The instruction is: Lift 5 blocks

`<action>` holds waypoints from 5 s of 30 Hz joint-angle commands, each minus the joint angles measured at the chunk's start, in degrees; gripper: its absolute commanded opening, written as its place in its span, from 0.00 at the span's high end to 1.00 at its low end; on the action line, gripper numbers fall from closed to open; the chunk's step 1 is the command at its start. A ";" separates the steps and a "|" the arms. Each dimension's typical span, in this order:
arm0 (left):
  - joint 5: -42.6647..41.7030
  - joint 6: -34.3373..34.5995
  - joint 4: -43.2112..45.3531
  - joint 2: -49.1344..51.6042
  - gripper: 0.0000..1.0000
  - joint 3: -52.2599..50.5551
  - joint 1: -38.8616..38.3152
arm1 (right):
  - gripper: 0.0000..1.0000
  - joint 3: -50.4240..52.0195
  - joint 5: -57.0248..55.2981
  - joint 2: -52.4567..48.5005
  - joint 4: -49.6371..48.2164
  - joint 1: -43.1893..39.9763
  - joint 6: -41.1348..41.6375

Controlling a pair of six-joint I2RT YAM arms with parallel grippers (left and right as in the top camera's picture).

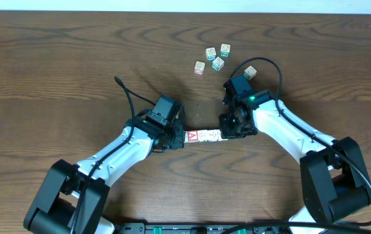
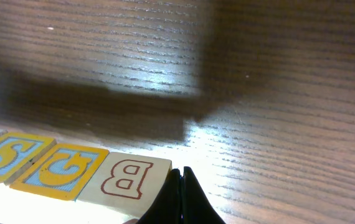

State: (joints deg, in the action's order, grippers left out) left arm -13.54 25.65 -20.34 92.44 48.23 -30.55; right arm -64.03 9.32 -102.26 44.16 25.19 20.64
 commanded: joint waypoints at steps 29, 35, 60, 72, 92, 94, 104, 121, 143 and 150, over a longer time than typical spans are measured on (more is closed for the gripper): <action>-14.36 -1.14 3.32 -6.16 0.93 2.29 -3.93 | 0.99 -5.49 19.19 4.66 0.92 3.72 -0.09; -14.34 -1.14 3.32 -7.48 0.93 2.29 -3.93 | 0.99 -5.90 19.19 4.66 1.55 3.74 -0.09; -14.34 -1.14 3.30 -9.42 0.93 2.29 -3.93 | 0.99 -8.31 19.17 4.92 3.45 3.78 -0.11; -14.34 -1.14 3.32 -9.42 0.93 2.32 -3.93 | 0.99 -8.35 19.17 5.42 3.45 3.78 -0.11; -14.29 -0.94 3.32 -12.11 0.93 2.32 -3.93 | 0.99 -10.47 18.32 5.64 5.25 3.78 -0.11; -14.27 -0.96 3.32 -12.41 0.93 2.32 -3.93 | 0.99 -10.84 18.29 5.64 5.60 3.78 -0.11; -14.32 -0.92 3.32 -12.52 0.93 2.32 -3.93 | 0.99 -12.04 18.27 5.75 6.40 3.78 -0.13; -14.29 -0.66 3.32 -14.38 0.92 2.38 -3.93 | 0.99 -12.07 17.03 8.28 6.54 3.78 -0.11; -14.32 -0.26 3.32 -14.38 0.93 2.38 -3.93 | 0.99 -12.04 14.67 8.28 8.39 5.66 0.35; -14.29 -0.26 3.32 -14.38 0.93 2.38 -3.93 | 0.99 -12.07 14.67 8.28 8.39 5.66 0.35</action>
State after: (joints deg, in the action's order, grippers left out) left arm -13.21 25.69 -20.62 79.77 48.25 -30.55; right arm -74.19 4.23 -94.74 54.17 25.36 20.16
